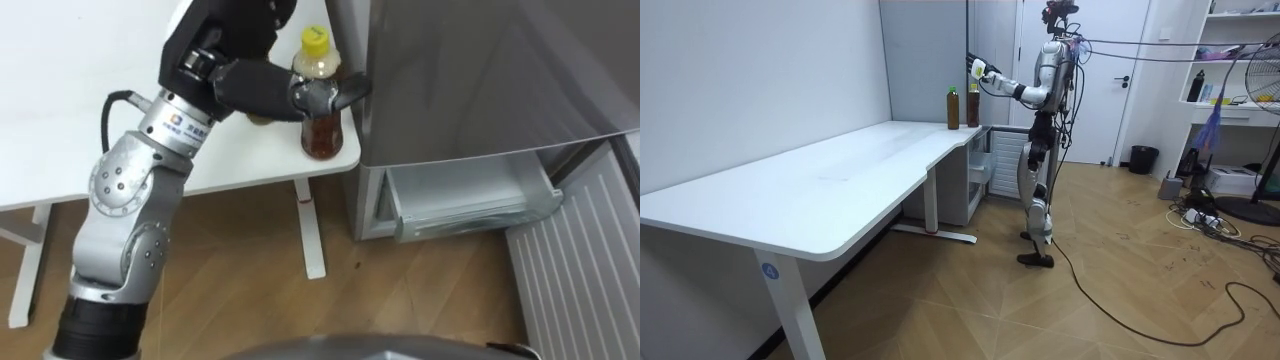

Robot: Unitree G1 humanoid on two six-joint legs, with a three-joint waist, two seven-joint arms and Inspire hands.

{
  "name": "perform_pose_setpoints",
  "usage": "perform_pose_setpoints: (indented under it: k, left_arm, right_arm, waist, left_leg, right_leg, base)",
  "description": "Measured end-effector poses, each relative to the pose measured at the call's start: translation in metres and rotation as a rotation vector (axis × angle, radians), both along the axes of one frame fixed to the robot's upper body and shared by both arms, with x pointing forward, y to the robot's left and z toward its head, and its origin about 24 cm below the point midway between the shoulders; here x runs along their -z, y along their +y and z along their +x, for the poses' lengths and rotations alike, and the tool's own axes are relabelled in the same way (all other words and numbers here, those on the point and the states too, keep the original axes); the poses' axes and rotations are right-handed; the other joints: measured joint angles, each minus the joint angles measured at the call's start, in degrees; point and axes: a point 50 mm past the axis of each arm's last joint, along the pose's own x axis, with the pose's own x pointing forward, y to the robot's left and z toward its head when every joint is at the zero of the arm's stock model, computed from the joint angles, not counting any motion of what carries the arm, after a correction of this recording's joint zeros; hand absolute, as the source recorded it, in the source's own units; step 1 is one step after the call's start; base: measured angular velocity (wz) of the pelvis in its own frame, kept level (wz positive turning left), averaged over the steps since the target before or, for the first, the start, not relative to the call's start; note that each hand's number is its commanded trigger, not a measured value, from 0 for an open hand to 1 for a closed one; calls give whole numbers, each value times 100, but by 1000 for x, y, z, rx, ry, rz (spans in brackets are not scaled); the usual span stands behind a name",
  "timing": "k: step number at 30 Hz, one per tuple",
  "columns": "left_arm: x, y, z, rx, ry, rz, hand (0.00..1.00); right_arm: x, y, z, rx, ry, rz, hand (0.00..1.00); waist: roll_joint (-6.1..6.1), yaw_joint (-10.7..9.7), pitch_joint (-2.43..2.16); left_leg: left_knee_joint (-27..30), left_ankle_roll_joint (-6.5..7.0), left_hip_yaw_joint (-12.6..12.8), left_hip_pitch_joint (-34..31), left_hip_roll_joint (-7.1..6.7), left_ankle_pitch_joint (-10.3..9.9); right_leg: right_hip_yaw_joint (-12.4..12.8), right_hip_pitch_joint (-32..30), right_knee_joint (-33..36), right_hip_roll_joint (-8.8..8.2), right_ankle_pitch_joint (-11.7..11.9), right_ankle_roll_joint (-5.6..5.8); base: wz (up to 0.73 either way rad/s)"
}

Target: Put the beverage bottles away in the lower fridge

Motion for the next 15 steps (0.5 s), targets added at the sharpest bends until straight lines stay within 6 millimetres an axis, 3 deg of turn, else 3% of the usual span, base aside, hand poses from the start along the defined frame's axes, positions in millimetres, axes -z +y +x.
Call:
perform_pose_setpoints:
  k: [8, 15]
  left_arm:
    - [20, 0, 4, 17, 91, 8, 0]
    - [33, 4, 5, 1, 148, 14, 0]
  right_arm:
    - [0, 1, -2, -41, 27, -2, 0]
    - [1, 0, -6, -71, 64, 4, 0]
  waist:
    - [-60, 25, 3]
    - [-59, 167, -17]
  left_leg:
    - [-5, -1, 12, -27, 7, 0]
    - [-9, -1, 70, -31, 11, 0]
  right_leg:
    - [8, -84, 95, 3, -33, -12]
    - [35, -104, 97, 4, -32, -12]
  base:
    - [0]
    - [-2]
